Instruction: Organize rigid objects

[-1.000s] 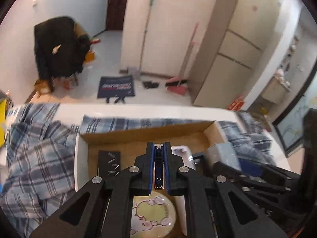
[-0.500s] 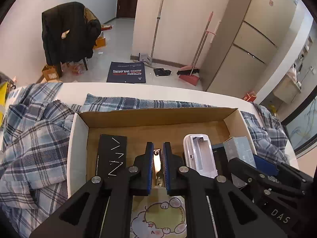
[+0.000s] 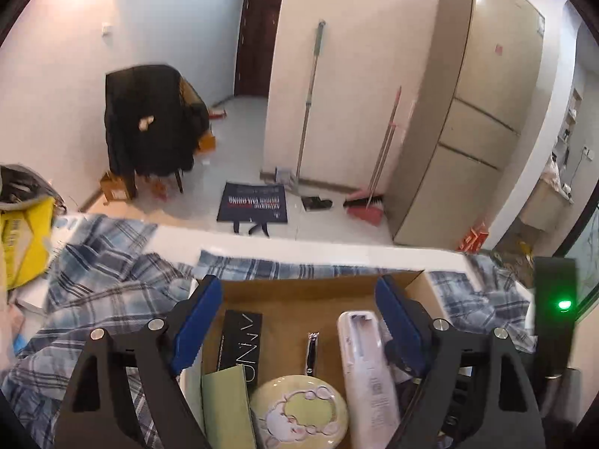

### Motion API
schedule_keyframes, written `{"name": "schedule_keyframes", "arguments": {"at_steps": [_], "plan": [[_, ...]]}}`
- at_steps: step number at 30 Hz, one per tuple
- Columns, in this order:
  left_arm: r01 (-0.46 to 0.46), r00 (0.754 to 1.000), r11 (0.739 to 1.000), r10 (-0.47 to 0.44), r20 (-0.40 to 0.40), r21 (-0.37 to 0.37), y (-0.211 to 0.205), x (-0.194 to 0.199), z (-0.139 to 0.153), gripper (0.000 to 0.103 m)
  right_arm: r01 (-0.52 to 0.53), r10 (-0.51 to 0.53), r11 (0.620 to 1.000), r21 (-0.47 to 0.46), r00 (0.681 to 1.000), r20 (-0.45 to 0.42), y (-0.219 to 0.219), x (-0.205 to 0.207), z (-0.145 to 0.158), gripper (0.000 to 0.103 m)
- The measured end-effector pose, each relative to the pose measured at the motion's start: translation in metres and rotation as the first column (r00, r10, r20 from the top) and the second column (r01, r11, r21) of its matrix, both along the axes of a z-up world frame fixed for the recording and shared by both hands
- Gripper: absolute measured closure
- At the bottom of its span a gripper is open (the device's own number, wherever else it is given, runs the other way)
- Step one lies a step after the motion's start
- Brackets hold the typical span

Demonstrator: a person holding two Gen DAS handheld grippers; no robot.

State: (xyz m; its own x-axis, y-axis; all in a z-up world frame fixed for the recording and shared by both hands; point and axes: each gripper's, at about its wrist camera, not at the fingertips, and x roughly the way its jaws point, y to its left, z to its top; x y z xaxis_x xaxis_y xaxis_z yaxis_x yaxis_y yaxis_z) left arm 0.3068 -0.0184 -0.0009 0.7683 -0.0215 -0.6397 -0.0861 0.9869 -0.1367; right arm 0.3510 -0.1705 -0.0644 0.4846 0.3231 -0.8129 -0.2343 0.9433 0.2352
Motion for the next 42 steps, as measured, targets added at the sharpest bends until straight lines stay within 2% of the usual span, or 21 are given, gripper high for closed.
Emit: {"name": "schedule_keyframes", "arguments": {"at_steps": [2, 6, 9, 13, 17, 19, 21, 22, 23, 25, 27, 29, 33, 36, 39, 42], "plan": [[0.031, 0.999, 0.999, -0.032, 0.035, 0.034, -0.009, -0.007, 0.015, 0.018, 0.002, -0.003, 1.0, 0.021, 1.0, 0.029, -0.003, -0.002, 0.007, 0.05], [-0.011, 0.983, 0.998, -0.001, 0.185, 0.068, -0.013, -0.029, 0.042, 0.018, 0.042, -0.043, 0.999, 0.013, 0.994, 0.104, -0.013, -0.011, 0.03, 0.048], [0.0, 0.961, 0.999, -0.011, 0.275, 0.04, -0.01, -0.046, 0.062, 0.017, 0.09, -0.082, 0.995, -0.03, 0.975, 0.206, -0.019, -0.025, 0.056, 0.046], [0.002, 0.919, 1.0, 0.0, 0.394, -0.003, -0.003, -0.078, 0.094, 0.017, 0.114, -0.112, 0.993, 0.014, 0.932, 0.345, -0.031, -0.05, 0.103, 0.043], [-0.007, 0.877, 0.999, -0.017, 0.48, 0.049, -0.002, -0.113, 0.129, 0.017, 0.105, -0.112, 0.994, 0.042, 0.86, 0.498, -0.035, -0.093, 0.153, 0.03], [-0.018, 0.847, 0.997, -0.023, 0.532, 0.071, 0.001, -0.139, 0.147, 0.017, 0.092, -0.098, 0.995, 0.04, 0.818, 0.566, -0.036, -0.119, 0.173, 0.023], [0.018, 0.807, 0.998, -0.049, 0.589, 0.058, 0.006, -0.17, 0.16, 0.014, 0.079, -0.093, 0.996, 0.051, 0.77, 0.632, -0.04, -0.15, 0.191, 0.015], [0.048, 0.79, 0.997, -0.071, 0.609, 0.054, 0.007, -0.185, 0.166, 0.003, 0.069, -0.097, 0.995, 0.069, 0.735, 0.671, -0.043, -0.169, 0.199, 0.008], [0.071, 0.782, 0.996, -0.094, 0.617, 0.061, 0.008, -0.197, 0.17, 0.0, 0.063, -0.105, 0.994, 0.085, 0.702, 0.704, -0.047, -0.185, 0.205, 0.0], [0.099, 0.756, 0.992, -0.129, 0.642, 0.083, 0.006, -0.227, 0.178, 0.0, 0.066, -0.125, 0.992, 0.107, 0.63, 0.766, -0.052, -0.22, 0.215, 0.0], [0.088, 0.736, 0.992, -0.125, 0.665, 0.088, 0.004, -0.253, 0.182, 0.0, 0.078, -0.141, 0.99, 0.117, 0.579, 0.803, -0.054, -0.247, 0.22, 0.0], [0.068, 0.711, 0.993, -0.118, 0.693, 0.1, 0.002, -0.277, 0.184, 0.0, 0.107, -0.15, 0.988, 0.109, 0.55, 0.822, -0.056, -0.27, 0.223, 0.0], [-0.004, 0.672, 0.989, -0.106, 0.732, 0.148, 0.0, -0.318, 0.182, 0.0, 0.104, -0.145, 0.989, 0.106, 0.525, 0.839, -0.059, -0.3, 0.223, 0.0], [-0.021, 0.669, 0.989, -0.094, 0.738, 0.145, 0.0, -0.337, 0.178, 0.0, 0.112, -0.126, 0.991, 0.078, 0.543, 0.83, -0.059, -0.306, 0.218, 0.0], [0.021, 0.691, 0.994, -0.092, 0.717, 0.108, 0.007, -0.35, 0.166, 0.0, 0.1, -0.129, 0.991, 0.089, 0.551, 0.825, -0.067, -0.315, 0.209, 0.0], [0.029, 0.723, 0.995, -0.089, 0.685, 0.099, 0.009, -0.35, 0.155, 0.0, 0.102, -0.153, 0.988, 0.116, 0.534, 0.832, -0.072, -0.329, 0.202, 0.0]]}}
